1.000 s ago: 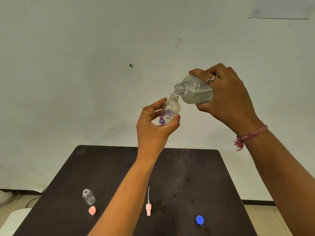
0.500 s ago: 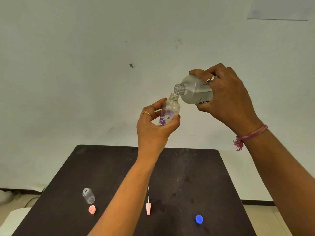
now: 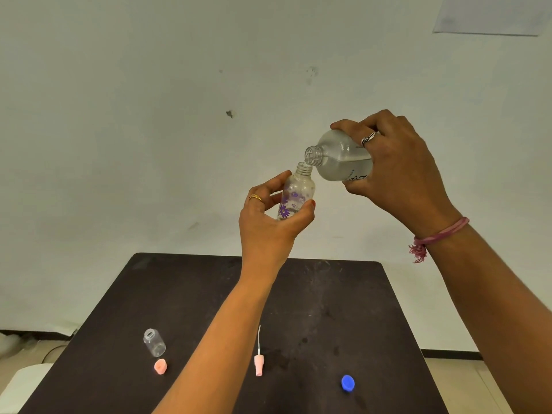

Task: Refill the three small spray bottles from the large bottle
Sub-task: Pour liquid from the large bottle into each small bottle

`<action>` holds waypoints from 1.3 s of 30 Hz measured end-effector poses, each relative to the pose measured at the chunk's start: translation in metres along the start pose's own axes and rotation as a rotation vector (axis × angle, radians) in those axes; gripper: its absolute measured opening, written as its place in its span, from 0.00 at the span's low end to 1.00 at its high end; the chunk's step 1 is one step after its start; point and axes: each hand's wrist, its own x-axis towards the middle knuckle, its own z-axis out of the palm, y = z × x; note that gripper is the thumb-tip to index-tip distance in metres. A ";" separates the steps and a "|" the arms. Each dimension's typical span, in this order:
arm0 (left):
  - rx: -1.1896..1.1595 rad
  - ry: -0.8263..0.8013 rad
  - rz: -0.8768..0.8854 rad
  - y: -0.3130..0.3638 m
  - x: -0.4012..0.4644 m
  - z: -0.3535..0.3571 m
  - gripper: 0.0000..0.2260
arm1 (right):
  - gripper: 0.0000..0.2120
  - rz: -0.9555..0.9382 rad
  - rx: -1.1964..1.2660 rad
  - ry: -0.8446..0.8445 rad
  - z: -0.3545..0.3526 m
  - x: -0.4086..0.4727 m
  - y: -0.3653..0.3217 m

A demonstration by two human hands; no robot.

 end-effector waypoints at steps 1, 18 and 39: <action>0.002 0.001 0.000 0.000 0.000 0.000 0.21 | 0.35 0.000 -0.001 0.001 0.000 0.000 0.000; -0.025 0.002 -0.017 0.000 0.000 0.001 0.21 | 0.35 0.002 0.000 -0.011 0.001 0.001 0.001; -0.025 0.009 -0.023 0.000 0.000 0.001 0.22 | 0.34 -0.005 -0.007 -0.007 0.001 0.002 0.001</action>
